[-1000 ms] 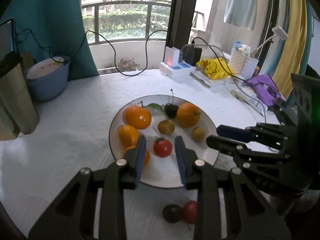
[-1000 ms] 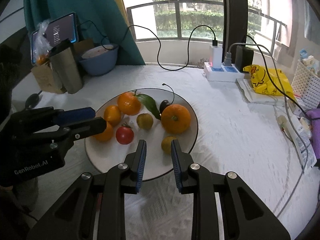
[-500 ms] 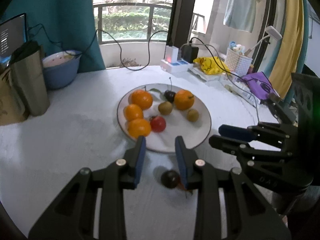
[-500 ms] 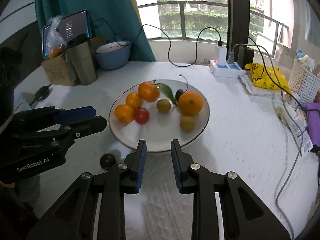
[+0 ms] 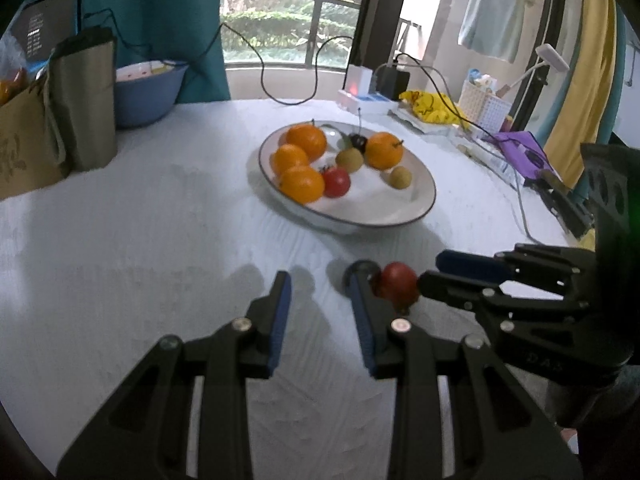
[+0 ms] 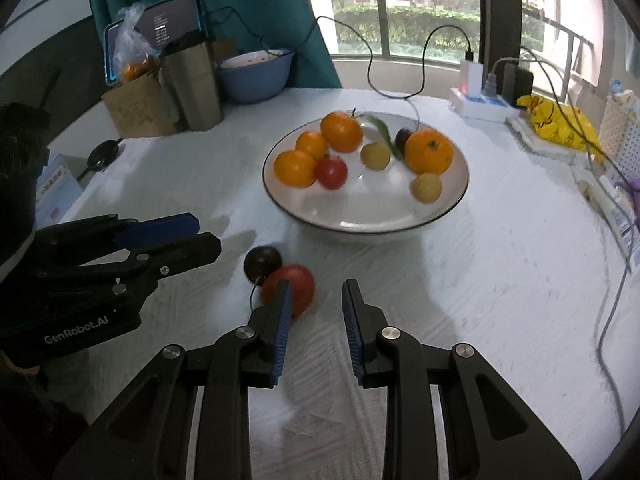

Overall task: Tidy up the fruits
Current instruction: 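Grasp the dark plum with the left tool while the right tool grasps the last red tomato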

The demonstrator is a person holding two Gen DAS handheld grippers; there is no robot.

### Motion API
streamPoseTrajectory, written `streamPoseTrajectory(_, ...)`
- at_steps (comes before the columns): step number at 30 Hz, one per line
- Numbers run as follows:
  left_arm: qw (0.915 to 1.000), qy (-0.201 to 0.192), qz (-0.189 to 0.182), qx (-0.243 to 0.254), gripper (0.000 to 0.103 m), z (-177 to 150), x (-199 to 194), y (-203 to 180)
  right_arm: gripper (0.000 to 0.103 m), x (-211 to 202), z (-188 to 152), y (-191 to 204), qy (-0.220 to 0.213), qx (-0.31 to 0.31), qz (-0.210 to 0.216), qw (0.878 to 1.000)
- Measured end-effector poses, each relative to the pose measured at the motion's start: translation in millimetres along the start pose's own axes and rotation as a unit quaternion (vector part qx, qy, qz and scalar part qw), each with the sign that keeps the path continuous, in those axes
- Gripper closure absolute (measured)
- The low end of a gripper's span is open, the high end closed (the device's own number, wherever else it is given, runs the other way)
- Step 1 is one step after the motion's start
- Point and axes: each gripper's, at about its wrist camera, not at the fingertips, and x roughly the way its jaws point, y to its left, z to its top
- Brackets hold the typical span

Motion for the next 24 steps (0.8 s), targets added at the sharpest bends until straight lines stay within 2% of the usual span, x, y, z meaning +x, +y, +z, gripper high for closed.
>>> streamPoseTrajectory(4, 0.9998, 0.006, -0.014, -0.012, 0.071, -5.2, 0.3, 6.8, 0.075, 1.5, 0.1, 1.6, -0.002, 0.002, 0.004, 1.000)
streamPoseTrajectory(6, 0.9999, 0.006, -0.010, -0.012, 0.071, -5.4, 0.6, 9.1, 0.074, 2.4, 1.2, 1.6, -0.002, 0.003, 0.007, 1.000)
streamPoseTrajectory(8, 0.9998, 0.007, -0.007, -0.015, 0.071, -5.2, 1.1, 11.5, 0.071, 4.6, 2.3, 1.8, -0.001, 0.005, 0.013, 1.000)
streamPoseTrajectory(10, 0.9998, 0.006, -0.004, -0.018, 0.071, -4.5, 1.5, 13.4, 0.062, 8.1, 2.4, 2.2, 0.001, 0.007, 0.017, 1.000)
streamPoseTrajectory(20, 1.0000, 0.005, -0.007, -0.005, 0.071, 1.9, 3.7, 8.8, 0.063, 24.6, 0.3, 0.2, 0.018, 0.026, 0.067, 0.997)
streamPoseTrajectory(21, 1.0000, 0.004, -0.006, -0.005, 0.071, 3.0, 4.0, 7.6, 0.068, 24.6, 0.2, -0.3, 0.016, 0.028, 0.068, 0.997)
streamPoseTrajectory(24, 1.0000, 0.007, -0.007, -0.002, 0.071, 5.1, 6.5, 2.7, 0.068, 21.9, -0.4, -1.1, 0.012, 0.030, 0.074, 0.997)
